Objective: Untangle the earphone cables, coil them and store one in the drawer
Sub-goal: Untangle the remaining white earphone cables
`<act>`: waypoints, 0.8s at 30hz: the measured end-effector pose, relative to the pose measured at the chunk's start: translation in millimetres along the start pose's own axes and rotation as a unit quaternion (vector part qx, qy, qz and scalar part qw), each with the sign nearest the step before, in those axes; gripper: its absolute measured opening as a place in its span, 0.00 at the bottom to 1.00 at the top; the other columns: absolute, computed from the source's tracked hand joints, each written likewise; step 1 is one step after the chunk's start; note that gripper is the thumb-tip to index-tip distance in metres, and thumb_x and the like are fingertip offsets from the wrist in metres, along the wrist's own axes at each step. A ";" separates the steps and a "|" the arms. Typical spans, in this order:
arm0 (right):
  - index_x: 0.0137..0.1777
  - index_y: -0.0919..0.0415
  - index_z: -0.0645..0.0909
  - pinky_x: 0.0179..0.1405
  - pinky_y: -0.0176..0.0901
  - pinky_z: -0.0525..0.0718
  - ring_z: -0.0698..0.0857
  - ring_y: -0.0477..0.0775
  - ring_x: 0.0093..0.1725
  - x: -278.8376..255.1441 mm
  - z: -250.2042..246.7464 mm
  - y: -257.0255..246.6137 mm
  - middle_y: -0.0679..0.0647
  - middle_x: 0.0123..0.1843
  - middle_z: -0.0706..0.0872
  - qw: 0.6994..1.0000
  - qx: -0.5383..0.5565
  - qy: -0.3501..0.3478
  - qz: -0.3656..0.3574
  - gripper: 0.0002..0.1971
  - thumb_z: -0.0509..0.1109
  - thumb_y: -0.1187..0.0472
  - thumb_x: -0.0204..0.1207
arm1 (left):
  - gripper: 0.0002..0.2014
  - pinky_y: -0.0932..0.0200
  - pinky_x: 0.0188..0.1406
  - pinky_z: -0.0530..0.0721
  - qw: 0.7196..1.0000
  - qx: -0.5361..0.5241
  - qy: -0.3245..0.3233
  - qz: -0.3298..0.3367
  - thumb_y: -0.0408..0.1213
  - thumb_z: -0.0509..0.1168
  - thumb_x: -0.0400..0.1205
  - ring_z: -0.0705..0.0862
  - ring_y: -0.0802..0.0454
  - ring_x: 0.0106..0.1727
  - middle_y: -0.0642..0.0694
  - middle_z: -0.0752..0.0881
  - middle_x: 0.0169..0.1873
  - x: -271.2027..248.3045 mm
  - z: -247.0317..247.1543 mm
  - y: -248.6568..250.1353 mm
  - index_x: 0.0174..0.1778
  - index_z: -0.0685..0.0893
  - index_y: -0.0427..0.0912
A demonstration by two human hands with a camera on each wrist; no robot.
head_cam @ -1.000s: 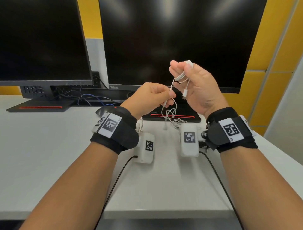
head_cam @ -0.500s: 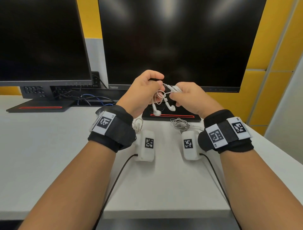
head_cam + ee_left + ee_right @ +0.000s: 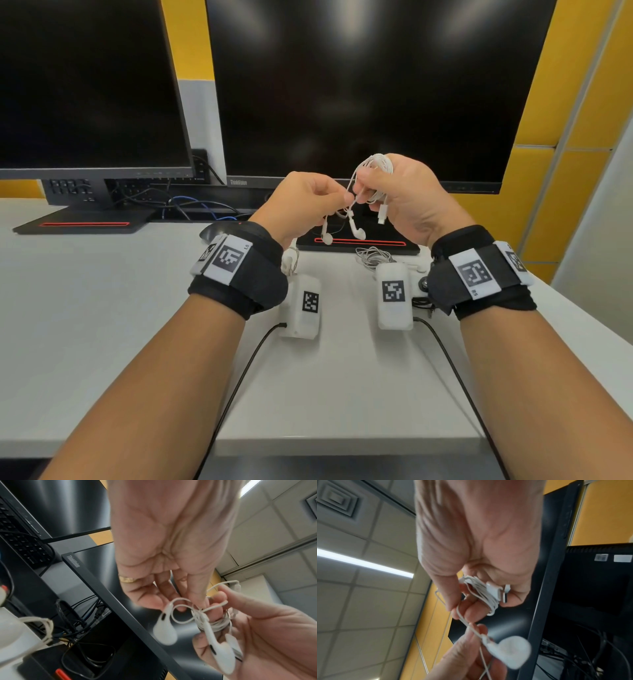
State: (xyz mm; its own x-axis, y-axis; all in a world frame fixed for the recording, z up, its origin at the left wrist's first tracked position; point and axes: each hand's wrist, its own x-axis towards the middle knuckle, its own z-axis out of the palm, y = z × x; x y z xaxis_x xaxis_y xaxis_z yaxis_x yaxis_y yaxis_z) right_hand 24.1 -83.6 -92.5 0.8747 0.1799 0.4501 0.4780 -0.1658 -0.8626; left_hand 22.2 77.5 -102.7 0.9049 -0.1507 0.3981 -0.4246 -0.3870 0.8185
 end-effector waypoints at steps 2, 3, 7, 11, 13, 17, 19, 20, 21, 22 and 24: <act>0.49 0.58 0.78 0.44 0.41 0.83 0.85 0.41 0.36 1.9 -0.8 -0.4 0.47 0.33 0.84 1.000 0.015 0.007 0.000 0.03 0.64 0.62 0.84 | 0.06 0.62 0.41 0.83 1.000 0.000 -0.006 -0.008 0.39 0.68 0.83 0.82 0.59 0.40 0.52 0.85 0.37 0.6 0.3 -0.2 0.40 0.86 0.50; 0.49 0.57 0.78 0.44 0.42 0.84 0.85 0.43 0.37 2.3 -1.5 -0.1 0.48 0.34 0.84 0.999 0.042 0.007 0.004 0.03 0.64 0.63 0.85 | 0.05 0.64 0.39 0.83 1.000 -0.006 -0.013 -0.012 0.38 0.68 0.82 0.82 0.59 0.38 0.51 0.84 0.36 0.4 0.1 0.3 0.41 0.86 0.48; 0.49 0.58 0.78 0.35 0.39 0.81 0.81 0.44 0.34 2.4 -6.0 1.0 0.50 0.34 0.82 0.983 0.178 0.020 0.039 0.05 0.62 0.63 0.86 | 0.05 0.71 0.30 0.81 0.997 -0.026 -0.065 -0.016 0.31 0.69 0.81 0.84 0.62 0.30 0.48 0.86 0.32 -2.2 -1.3 3.4 0.48 0.83 0.44; 0.48 0.59 0.75 0.26 0.33 0.72 0.75 0.43 0.30 6.8 -10.3 0.9 0.50 0.34 0.80 0.960 0.266 0.037 0.076 0.05 0.62 0.62 0.86 | 0.05 0.64 0.37 0.86 0.994 0.011 -0.103 -0.045 0.30 0.70 0.80 0.87 0.56 0.36 0.45 0.89 0.36 -2.3 -4.2 3.6 0.48 0.85 0.43; 0.46 0.58 0.74 0.24 0.33 0.70 0.73 0.43 0.29 7.8 -13.0 1.8 0.50 0.34 0.78 0.961 0.259 0.042 0.086 0.07 0.61 0.59 0.87 | 0.03 0.63 0.39 0.86 0.991 0.054 -0.113 -0.055 0.33 0.69 0.81 0.86 0.58 0.35 0.47 0.89 0.37 -2.2 -5.8 2.7 0.45 0.87 0.45; 0.38 0.56 0.71 0.22 0.35 0.64 0.68 0.44 0.26 8.4 -10.5 1.7 0.50 0.29 0.73 0.982 0.161 0.033 0.096 0.15 0.57 0.54 0.89 | 0.05 0.65 0.37 0.84 0.995 0.012 -0.086 -0.039 0.36 0.67 0.83 0.85 0.61 0.32 0.48 0.88 0.35 -1.8 -6.2 2.7 0.46 0.87 0.42; 0.35 0.55 0.69 0.24 0.38 0.64 0.65 0.46 0.26 8.7 -3.8 2.1 0.50 0.28 0.70 0.994 0.056 0.027 0.088 0.17 0.55 0.55 0.88 | 0.04 0.66 0.34 0.84 0.993 -0.082 -0.081 -0.016 0.34 0.67 0.83 0.84 0.60 0.31 0.46 0.87 0.34 -4.2 -5.3 6.4 0.44 0.85 0.40; 0.35 0.55 0.68 0.27 0.40 0.65 0.65 0.47 0.27 8.7 -0.6 2.8 0.50 0.29 0.70 0.996 0.000 0.027 0.085 0.18 0.55 0.54 0.88 | 0.04 0.66 0.33 0.83 0.990 -0.119 -0.081 -0.005 0.33 0.67 0.83 0.84 0.59 0.31 0.45 0.86 0.34 -5.4 -5.1 8.6 0.43 0.84 0.40; 0.35 0.56 0.68 0.29 0.41 0.67 0.67 0.48 0.28 9.1 2.3 3.4 0.50 0.30 0.70 0.995 -0.047 0.030 0.085 0.17 0.55 0.54 0.88 | 0.04 0.66 0.32 0.83 0.987 -0.143 -0.079 0.005 0.33 0.66 0.83 0.84 0.59 0.31 0.45 0.86 0.34 -6.1 -5.0 10.4 0.42 0.84 0.40; 0.36 0.56 0.68 0.31 0.42 0.70 0.69 0.49 0.29 9.1 4.2 3.5 0.51 0.31 0.71 0.992 -0.080 0.033 0.087 0.17 0.55 0.53 0.88 | 0.05 0.66 0.32 0.83 0.985 -0.155 -0.073 0.010 0.33 0.66 0.84 0.84 0.59 0.31 0.46 0.87 0.33 -6.0 -5.3 11.4 0.42 0.83 0.40; 0.37 0.55 0.69 0.34 0.43 0.72 0.71 0.50 0.31 9.6 5.4 3.2 0.52 0.33 0.72 0.989 -0.104 0.036 0.095 0.16 0.55 0.53 0.88 | 0.06 0.66 0.32 0.83 0.990 -0.131 -0.044 0.006 0.36 0.65 0.84 0.84 0.60 0.30 0.50 0.87 0.30 -4.7 -6.4 10.8 0.41 0.83 0.42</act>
State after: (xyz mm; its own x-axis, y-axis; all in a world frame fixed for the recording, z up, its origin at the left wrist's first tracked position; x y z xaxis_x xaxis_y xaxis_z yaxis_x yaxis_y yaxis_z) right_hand 33.6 -77.2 -92.1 0.9500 0.0586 0.3067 0.3048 -0.3866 -0.8704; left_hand 13.3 79.8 -93.1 0.8937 -0.2374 0.3808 -0.4190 -0.1378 0.8975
